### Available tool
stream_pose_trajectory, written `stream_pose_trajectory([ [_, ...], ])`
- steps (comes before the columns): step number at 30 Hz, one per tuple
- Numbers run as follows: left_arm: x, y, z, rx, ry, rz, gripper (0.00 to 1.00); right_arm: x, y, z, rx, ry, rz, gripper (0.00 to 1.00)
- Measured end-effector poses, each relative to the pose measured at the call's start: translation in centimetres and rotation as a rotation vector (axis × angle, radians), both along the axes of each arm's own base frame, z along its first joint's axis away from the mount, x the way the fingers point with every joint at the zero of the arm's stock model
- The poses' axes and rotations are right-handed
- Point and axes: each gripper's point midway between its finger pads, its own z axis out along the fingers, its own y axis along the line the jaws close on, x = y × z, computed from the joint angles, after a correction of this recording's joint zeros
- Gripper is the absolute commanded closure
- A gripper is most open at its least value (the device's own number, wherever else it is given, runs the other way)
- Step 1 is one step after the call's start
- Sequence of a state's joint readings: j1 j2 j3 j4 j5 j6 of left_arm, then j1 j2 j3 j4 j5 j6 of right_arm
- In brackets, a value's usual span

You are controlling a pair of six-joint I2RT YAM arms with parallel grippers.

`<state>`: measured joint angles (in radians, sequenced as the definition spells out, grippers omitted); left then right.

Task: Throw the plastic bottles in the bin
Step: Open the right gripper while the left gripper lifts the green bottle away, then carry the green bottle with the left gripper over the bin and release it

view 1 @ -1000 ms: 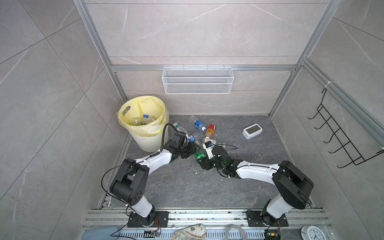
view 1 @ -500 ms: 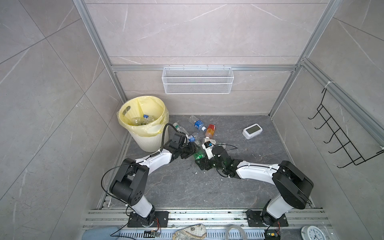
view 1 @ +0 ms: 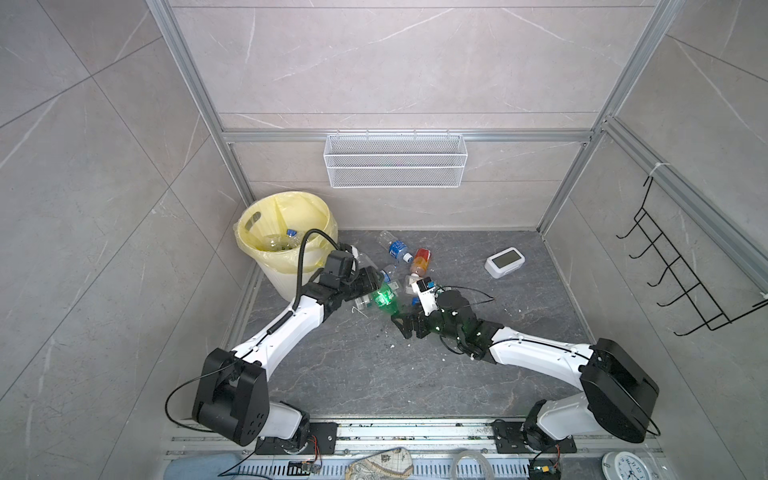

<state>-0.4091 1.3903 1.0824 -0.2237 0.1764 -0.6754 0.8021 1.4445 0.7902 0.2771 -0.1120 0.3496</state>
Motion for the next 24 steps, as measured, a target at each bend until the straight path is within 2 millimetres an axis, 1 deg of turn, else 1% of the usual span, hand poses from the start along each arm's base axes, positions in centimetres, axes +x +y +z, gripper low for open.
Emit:
stream_pose_trajectory([
  [1, 0.4, 0.6, 1.5, 0.006, -0.031, 0.015, 0.64, 0.3, 0.1, 0.6, -0.007, -0.007, -0.006, 0.01],
  [3, 1.2, 1.8, 4.7, 0.013, -0.091, 0.046, 0.63, 0.9, 0.5, 2.5, -0.01, -0.032, -0.02, 0.01],
  [6, 2.2, 3.9, 10.0, 0.008, -0.19, 0.1, 0.63, 1.7, 1.5, 6.4, 0.009, -0.09, -0.029, 0.01],
  [8, 2.6, 5.7, 13.8, 0.004, -0.258, 0.146, 0.64, 2.1, 2.3, 9.6, 0.035, -0.131, -0.031, 0.01],
  [11, 2.7, 8.2, 19.4, -0.01, -0.355, 0.206, 0.63, 2.2, 3.8, 14.1, 0.075, -0.192, -0.015, 0.01],
  [13, 2.4, 9.7, 22.5, -0.018, -0.412, 0.243, 0.62, 1.9, 4.8, 16.3, 0.098, -0.22, 0.003, 0.01],
  [16, 1.8, 12.5, 26.6, -0.027, -0.483, 0.305, 0.62, 1.4, 6.0, 18.3, 0.113, -0.241, 0.029, 0.01],
  [17, 1.5, 13.6, 27.6, -0.028, -0.5, 0.328, 0.62, 1.3, 6.3, 18.5, 0.114, -0.241, 0.033, 0.01],
  [19, 1.4, 15.9, 28.9, -0.025, -0.526, 0.378, 0.62, 1.3, 6.5, 18.5, 0.111, -0.237, 0.039, 0.01],
  [21, 1.9, 18.4, 28.8, -0.027, -0.517, 0.434, 0.6, 1.3, 6.5, 17.9, 0.094, -0.222, 0.04, 0.01],
  [22, 2.6, 19.9, 28.1, -0.033, -0.493, 0.465, 0.51, 1.3, 6.6, 17.4, 0.084, -0.213, 0.042, 0.01],
  [23, 3.4, 21.0, 27.2, -0.046, -0.463, 0.484, 0.37, 1.3, 6.7, 17.0, 0.074, -0.203, 0.045, 0.01],
  [24, 4.1, 21.9, 26.4, -0.058, -0.436, 0.499, 0.29, 1.3, 6.7, 16.6, 0.065, -0.193, 0.049, 0.01],
])
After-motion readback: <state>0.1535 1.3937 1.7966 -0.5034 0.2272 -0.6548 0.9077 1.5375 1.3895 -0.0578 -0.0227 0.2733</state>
